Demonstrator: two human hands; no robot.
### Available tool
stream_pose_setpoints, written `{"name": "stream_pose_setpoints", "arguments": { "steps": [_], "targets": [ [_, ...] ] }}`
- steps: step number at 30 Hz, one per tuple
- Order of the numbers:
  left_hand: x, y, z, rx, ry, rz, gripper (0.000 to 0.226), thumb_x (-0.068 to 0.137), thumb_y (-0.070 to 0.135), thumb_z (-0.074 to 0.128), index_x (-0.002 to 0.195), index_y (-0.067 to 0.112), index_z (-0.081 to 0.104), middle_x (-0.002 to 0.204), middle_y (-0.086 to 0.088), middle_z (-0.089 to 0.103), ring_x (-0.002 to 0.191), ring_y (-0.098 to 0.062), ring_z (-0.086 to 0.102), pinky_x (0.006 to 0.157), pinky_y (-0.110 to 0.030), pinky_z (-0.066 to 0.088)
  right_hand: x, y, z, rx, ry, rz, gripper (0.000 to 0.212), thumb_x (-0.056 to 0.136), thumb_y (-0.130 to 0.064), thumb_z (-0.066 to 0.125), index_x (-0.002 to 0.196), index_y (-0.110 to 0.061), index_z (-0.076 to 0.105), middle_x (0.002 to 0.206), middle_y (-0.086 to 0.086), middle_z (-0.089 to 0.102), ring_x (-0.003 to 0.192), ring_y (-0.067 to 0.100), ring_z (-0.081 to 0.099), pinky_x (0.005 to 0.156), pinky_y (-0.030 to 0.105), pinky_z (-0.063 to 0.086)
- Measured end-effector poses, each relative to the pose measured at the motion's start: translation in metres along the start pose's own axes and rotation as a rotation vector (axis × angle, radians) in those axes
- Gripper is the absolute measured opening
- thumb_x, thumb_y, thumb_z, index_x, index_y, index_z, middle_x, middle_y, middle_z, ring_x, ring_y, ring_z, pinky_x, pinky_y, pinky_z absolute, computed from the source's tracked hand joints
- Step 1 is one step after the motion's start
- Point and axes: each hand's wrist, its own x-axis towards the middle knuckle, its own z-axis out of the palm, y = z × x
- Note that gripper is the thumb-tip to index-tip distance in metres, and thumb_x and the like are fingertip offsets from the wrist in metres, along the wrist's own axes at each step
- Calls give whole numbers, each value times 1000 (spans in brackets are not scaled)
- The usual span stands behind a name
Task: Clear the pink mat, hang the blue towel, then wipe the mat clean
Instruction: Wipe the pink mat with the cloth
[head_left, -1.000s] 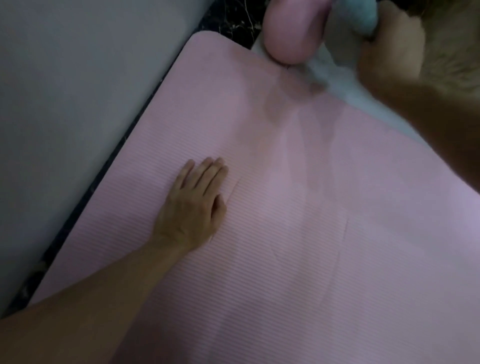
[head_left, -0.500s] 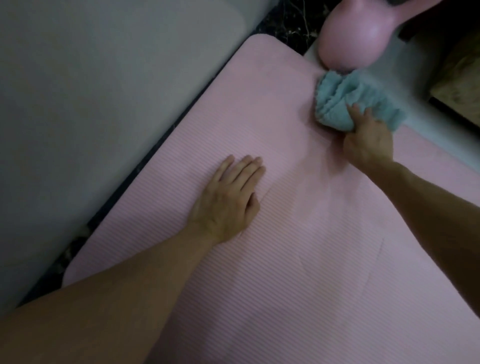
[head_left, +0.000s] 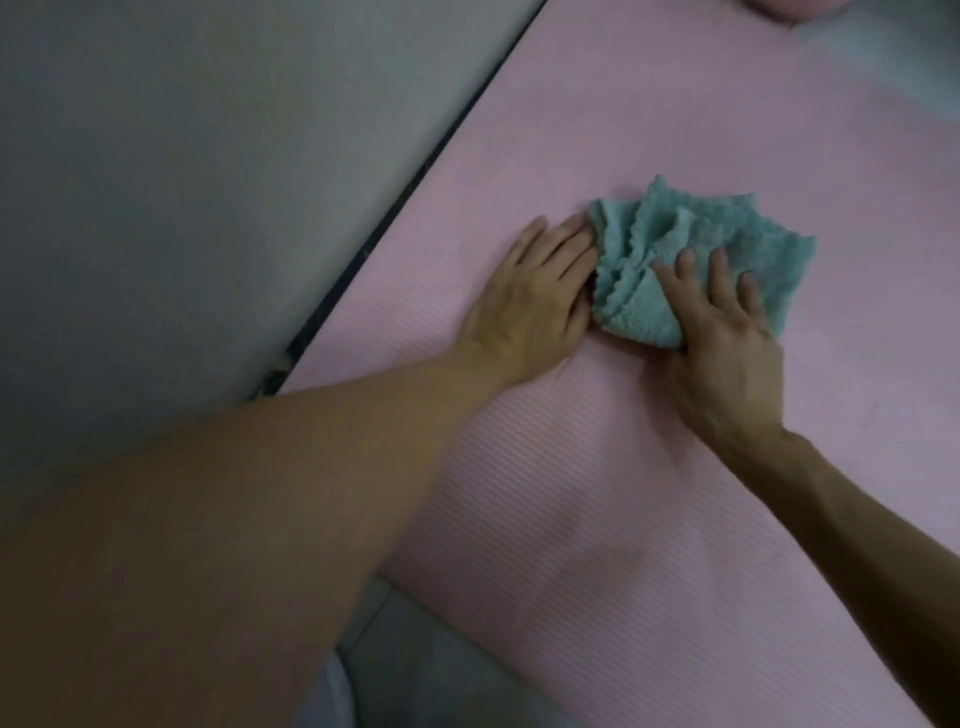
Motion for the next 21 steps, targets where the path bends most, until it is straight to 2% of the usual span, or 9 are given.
{"name": "stream_pose_setpoints", "arguments": {
  "steps": [3, 6, 9, 12, 14, 18, 21],
  "targets": [
    [0, -4, 3, -32, -13, 8, 43, 87, 17, 46, 123, 1, 62, 132, -12, 60, 130, -27, 50, 115, -45, 30, 4, 5, 0, -92, 17, -36, 68, 76, -7, 70, 140, -10, 50, 144, 19, 47, 132, 45, 41, 104, 58, 37],
    [4, -17, -6, -138, -66, 55, 45, 83, 14, 48, 122, -2, 62, 130, -17, 60, 126, -31, 53, 111, -48, 35, 7, 8, 0, -99, 80, -48, 60, 77, -14, 74, 134, -13, 57, 139, 19, 53, 123, 44, 52, 93, 53, 47],
    [-21, -26, -20, -118, -81, 47, 46, 83, 9, 44, 123, -4, 61, 133, -19, 57, 124, -32, 54, 109, -44, 39, 6, 5, 7, -52, 92, -11, 57, 80, -15, 71, 135, -17, 56, 142, 15, 51, 129, 41, 48, 101, 50, 43],
    [-74, -25, -28, -50, -44, -27, 44, 90, 11, 47, 131, -2, 56, 142, -17, 50, 131, -30, 47, 115, -41, 31, -10, -9, 10, 16, 97, -22, 63, 73, -9, 74, 133, -18, 59, 141, 14, 53, 129, 41, 48, 101, 52, 43],
    [-97, -20, -27, -58, -50, -41, 46, 94, 14, 46, 137, -1, 49, 147, -15, 45, 137, -29, 41, 118, -42, 26, -35, -21, 15, 42, 77, -127, 66, 67, -6, 75, 131, -14, 61, 137, 15, 56, 127, 42, 49, 102, 54, 43],
    [-99, -16, -23, -106, -108, -89, 48, 95, 14, 39, 140, -2, 45, 150, -17, 40, 141, -31, 35, 118, -47, 23, -95, -43, 35, 81, 31, -347, 49, 83, -9, 63, 132, -11, 60, 137, 13, 56, 131, 40, 46, 108, 56, 37],
    [-98, -18, -25, -70, -190, -96, 50, 95, 13, 39, 144, 0, 41, 154, -15, 34, 144, -29, 29, 121, -43, 16, -134, -63, 43, 143, -53, -502, 47, 84, -7, 57, 131, -8, 60, 139, 12, 55, 134, 40, 44, 110, 57, 34]
  ]
}}
